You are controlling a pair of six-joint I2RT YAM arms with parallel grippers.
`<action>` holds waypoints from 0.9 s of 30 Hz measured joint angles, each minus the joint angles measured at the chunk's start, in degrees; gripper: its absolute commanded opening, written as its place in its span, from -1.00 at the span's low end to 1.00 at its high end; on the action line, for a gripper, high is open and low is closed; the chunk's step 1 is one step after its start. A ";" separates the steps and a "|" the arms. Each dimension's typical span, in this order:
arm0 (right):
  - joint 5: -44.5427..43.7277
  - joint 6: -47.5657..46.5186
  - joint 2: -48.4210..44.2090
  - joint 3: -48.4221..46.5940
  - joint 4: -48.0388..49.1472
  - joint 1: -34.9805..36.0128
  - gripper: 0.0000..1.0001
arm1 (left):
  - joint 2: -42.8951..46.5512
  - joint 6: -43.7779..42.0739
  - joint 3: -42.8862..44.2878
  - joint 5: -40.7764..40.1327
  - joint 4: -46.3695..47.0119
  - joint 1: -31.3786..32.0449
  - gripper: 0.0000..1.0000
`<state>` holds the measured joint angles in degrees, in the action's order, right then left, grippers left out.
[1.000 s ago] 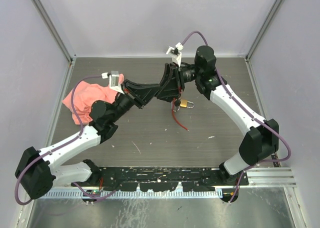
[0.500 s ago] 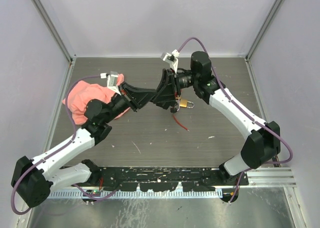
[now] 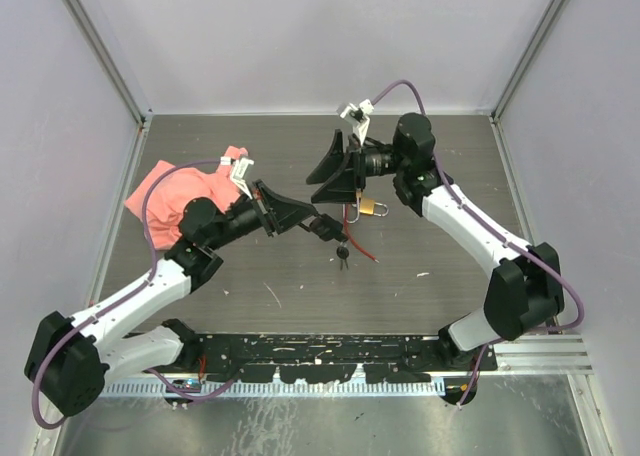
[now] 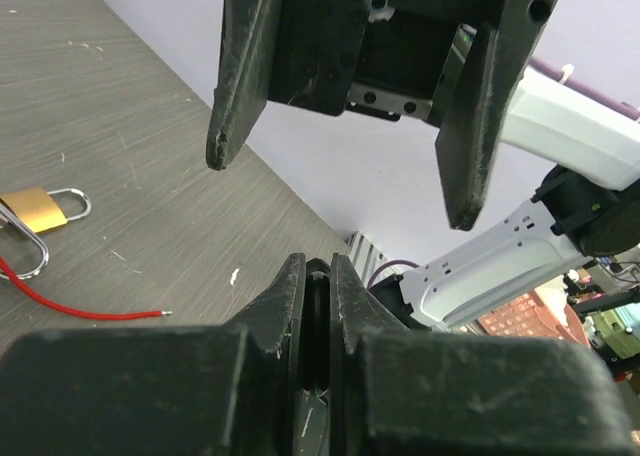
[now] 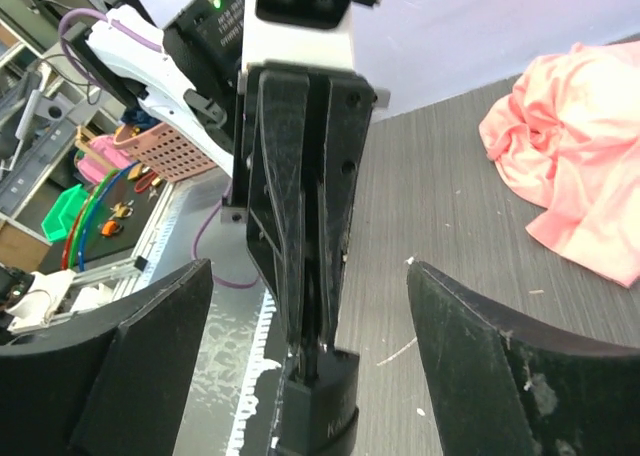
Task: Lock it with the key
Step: Lock the lock.
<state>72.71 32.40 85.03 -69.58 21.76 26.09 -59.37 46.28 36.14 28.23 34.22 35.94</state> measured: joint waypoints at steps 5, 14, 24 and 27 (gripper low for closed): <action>0.09 1.11 -2.40 5.99 6.36 -3.17 0.82 | 0.15 1.42 0.00 0.98 0.39 -2.64 -1.00; -5.35 16.00 -4.31 21.05 44.57 -4.72 0.99 | 2.54 4.50 0.00 -3.98 3.76 -6.27 -1.00; -16.15 15.43 -4.00 22.47 53.37 -0.28 0.98 | 2.21 9.09 0.87 -10.75 7.58 -6.45 -1.00; -19.26 14.51 -2.60 23.10 55.04 1.22 0.96 | 1.33 11.06 2.08 -11.82 9.55 -6.45 -1.00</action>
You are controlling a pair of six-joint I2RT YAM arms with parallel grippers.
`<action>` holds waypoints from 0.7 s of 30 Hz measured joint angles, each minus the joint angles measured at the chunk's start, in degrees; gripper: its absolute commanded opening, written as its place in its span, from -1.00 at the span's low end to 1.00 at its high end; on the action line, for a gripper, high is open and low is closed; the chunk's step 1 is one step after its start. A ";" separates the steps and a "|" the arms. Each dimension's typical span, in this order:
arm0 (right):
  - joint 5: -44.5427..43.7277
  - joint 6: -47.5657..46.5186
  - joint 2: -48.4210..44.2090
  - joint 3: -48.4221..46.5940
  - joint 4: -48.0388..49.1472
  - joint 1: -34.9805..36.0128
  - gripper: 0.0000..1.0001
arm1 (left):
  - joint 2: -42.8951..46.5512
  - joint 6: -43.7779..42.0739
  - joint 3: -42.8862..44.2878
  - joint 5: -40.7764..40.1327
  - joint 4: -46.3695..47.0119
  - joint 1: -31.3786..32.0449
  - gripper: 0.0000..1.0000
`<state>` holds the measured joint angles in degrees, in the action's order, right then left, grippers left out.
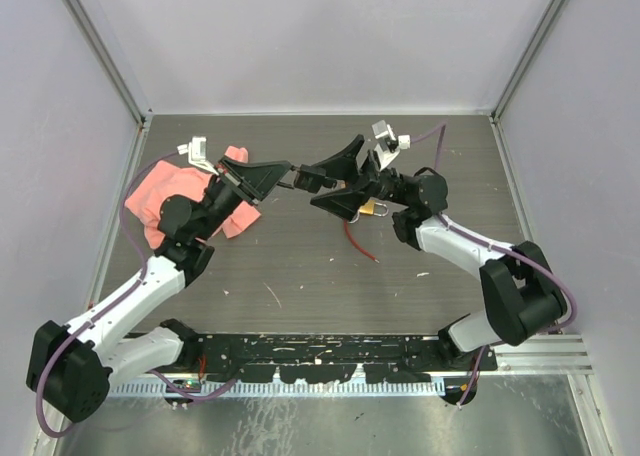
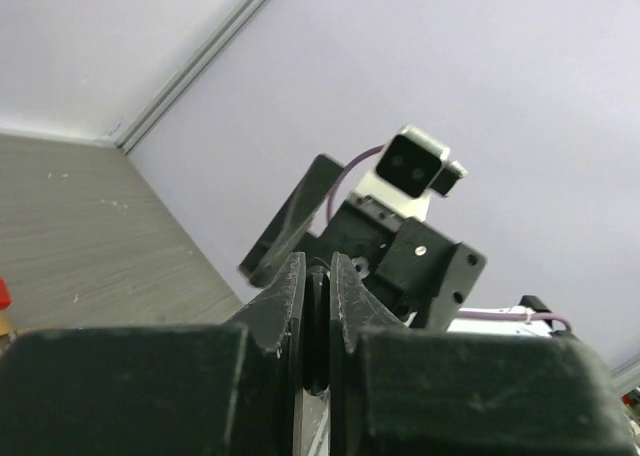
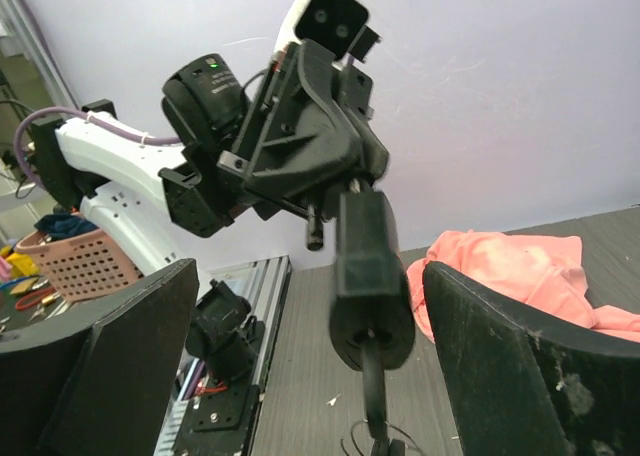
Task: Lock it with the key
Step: Lock the lock.
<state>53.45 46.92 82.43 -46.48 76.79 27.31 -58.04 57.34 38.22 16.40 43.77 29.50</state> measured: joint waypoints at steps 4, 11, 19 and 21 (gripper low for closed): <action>-3.17 -0.50 2.19 0.00 0.57 1.20 0.82 | -0.66 1.70 1.36 -0.70 1.84 0.00 -1.00; -5.42 -0.87 4.11 -0.15 1.38 3.26 0.37 | -1.25 3.58 1.90 -1.77 4.24 0.00 -1.00; -5.38 -0.26 5.68 -4.66 2.23 3.69 0.24 | -2.03 4.83 1.90 -2.38 4.46 0.00 -1.00; -5.35 -0.13 5.68 -4.94 2.51 3.52 0.09 | -2.01 4.83 1.90 -2.60 4.46 0.00 -1.00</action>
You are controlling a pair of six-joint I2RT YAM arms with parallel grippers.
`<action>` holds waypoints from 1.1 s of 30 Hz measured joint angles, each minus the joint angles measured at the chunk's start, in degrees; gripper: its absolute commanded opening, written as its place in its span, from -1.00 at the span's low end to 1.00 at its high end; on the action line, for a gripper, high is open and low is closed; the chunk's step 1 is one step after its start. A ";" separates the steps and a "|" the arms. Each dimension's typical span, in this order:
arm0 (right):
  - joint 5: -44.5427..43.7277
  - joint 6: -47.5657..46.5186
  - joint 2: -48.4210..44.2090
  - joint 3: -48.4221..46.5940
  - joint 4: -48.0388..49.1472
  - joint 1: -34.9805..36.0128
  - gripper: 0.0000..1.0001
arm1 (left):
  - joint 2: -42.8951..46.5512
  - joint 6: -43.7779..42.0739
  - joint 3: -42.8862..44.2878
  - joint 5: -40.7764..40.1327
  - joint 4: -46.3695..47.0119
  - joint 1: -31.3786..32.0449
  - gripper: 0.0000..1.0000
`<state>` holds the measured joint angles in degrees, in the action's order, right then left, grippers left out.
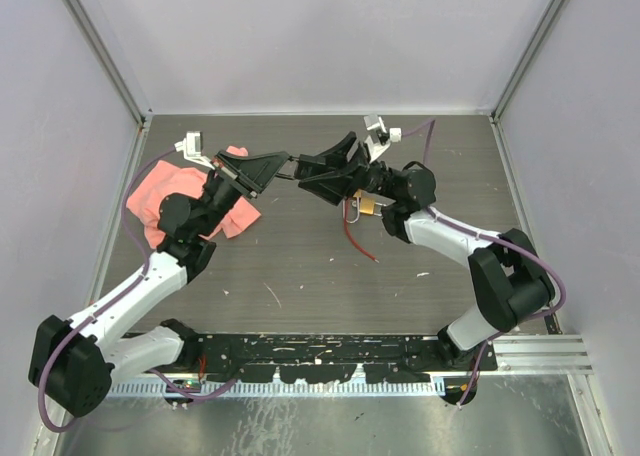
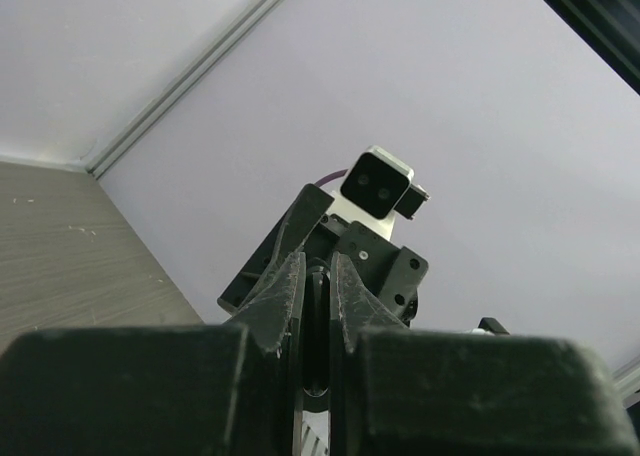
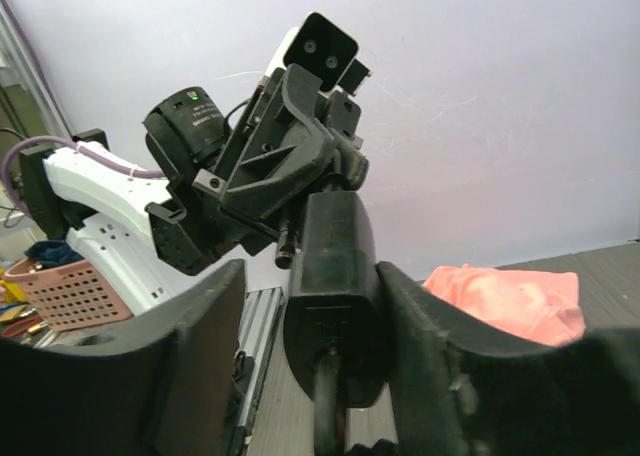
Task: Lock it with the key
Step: Lock the lock.
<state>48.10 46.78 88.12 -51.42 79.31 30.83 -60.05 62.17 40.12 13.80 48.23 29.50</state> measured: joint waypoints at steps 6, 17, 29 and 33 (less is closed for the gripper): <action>0.66 0.02 0.00 -0.28 -1.25 -0.61 -0.91 | -0.02 0.28 0.00 0.09 0.22 0.11 -1.00; 8.87 1.29 -0.79 -4.92 -11.91 -5.20 -0.97 | 5.97 -6.27 -0.39 0.81 -5.33 0.00 0.78; 21.57 -2.40 -3.45 -11.26 -34.60 -6.16 -0.97 | 19.76 -24.72 1.64 3.54 -33.38 0.00 0.72; 23.87 -3.13 -3.45 -12.94 -39.28 -6.16 -0.97 | 19.12 -26.62 1.79 3.37 -40.89 -0.44 0.47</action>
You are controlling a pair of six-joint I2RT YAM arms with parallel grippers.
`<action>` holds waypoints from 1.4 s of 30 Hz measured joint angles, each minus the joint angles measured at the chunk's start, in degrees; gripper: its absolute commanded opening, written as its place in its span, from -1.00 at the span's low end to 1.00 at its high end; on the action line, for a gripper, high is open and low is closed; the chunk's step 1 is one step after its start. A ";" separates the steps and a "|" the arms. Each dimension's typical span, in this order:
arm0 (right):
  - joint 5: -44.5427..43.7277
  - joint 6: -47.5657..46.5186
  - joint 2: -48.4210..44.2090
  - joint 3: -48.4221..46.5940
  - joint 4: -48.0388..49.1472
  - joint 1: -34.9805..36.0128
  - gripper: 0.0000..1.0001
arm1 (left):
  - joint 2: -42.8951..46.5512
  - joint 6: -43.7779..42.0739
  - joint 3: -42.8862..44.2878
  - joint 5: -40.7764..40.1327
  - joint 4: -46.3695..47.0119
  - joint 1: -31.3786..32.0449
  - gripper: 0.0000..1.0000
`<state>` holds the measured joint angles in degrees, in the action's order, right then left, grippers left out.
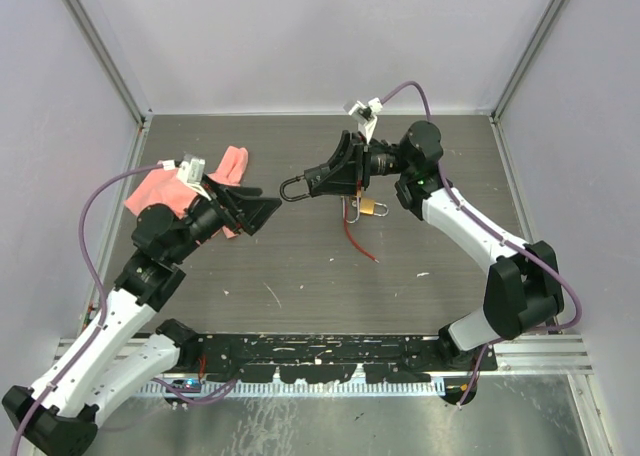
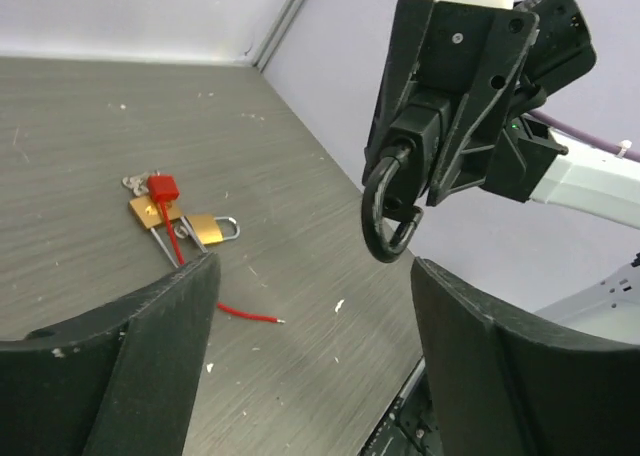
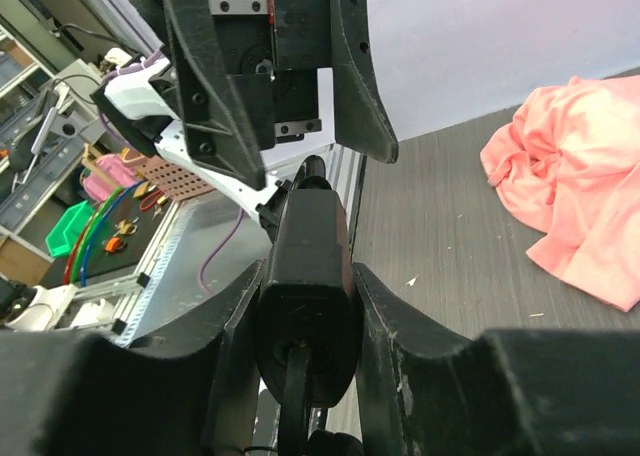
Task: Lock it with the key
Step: Lock the lock.
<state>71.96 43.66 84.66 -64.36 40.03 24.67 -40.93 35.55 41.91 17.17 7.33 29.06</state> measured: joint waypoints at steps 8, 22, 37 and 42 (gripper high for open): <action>2.73 -0.22 0.00 -0.85 -2.91 0.39 -0.97 | -4.20 5.62 -0.11 4.66 4.52 -1.20 0.14; 3.65 -0.20 0.00 -0.92 -2.97 0.72 -0.97 | -12.74 16.72 -1.55 13.53 20.85 -1.33 -0.78; 5.25 -0.96 -0.02 -1.95 -4.52 1.51 -0.97 | -11.87 2.32 3.82 20.13 12.46 -2.40 -1.00; 5.22 -1.90 -0.02 -2.51 -6.43 1.51 -0.97 | -13.57 2.51 4.09 22.16 13.97 -2.84 -1.00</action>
<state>77.19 41.76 84.64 -66.87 33.61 26.17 -54.50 38.06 46.00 39.33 21.30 26.22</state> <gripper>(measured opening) 0.410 0.078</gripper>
